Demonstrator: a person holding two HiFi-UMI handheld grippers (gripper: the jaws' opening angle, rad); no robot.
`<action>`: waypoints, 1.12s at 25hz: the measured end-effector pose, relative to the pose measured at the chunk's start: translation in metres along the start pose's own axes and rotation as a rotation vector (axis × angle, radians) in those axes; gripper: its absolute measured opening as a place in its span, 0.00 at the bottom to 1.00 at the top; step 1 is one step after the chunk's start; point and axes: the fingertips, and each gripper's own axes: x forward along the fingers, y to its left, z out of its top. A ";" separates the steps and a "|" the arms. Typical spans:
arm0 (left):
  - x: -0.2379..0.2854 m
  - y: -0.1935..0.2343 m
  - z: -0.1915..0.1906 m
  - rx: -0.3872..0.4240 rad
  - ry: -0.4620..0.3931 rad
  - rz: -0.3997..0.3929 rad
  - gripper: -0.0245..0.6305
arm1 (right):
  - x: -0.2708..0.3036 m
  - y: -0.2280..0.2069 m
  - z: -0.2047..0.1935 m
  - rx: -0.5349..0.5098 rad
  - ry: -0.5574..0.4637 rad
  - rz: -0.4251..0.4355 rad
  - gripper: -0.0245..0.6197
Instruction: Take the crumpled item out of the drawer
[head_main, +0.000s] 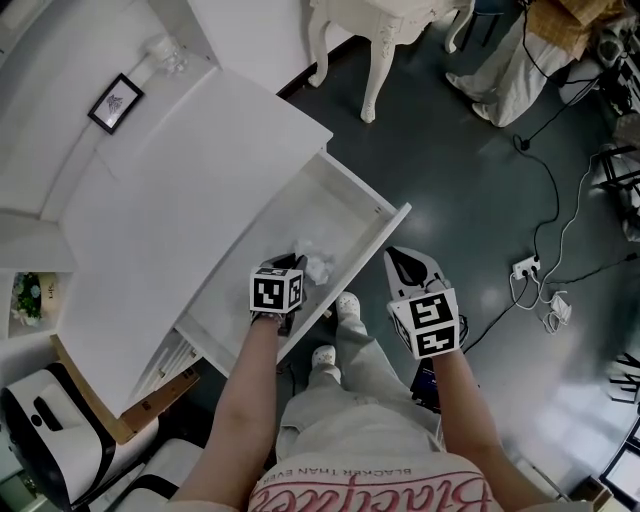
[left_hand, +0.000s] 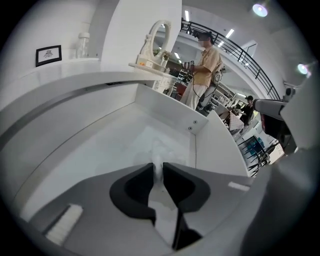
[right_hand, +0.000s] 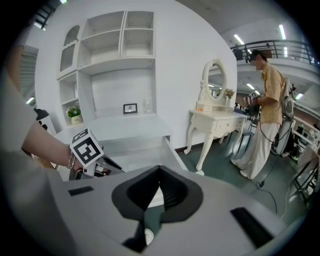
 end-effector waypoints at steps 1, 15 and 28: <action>-0.004 0.000 0.002 -0.001 -0.012 0.000 0.14 | -0.001 0.001 0.002 -0.002 -0.004 0.001 0.05; -0.070 -0.007 0.035 0.037 -0.182 0.011 0.14 | -0.027 0.010 0.033 -0.036 -0.077 -0.001 0.05; -0.138 -0.026 0.067 0.112 -0.354 0.026 0.14 | -0.072 0.030 0.073 -0.090 -0.181 0.001 0.05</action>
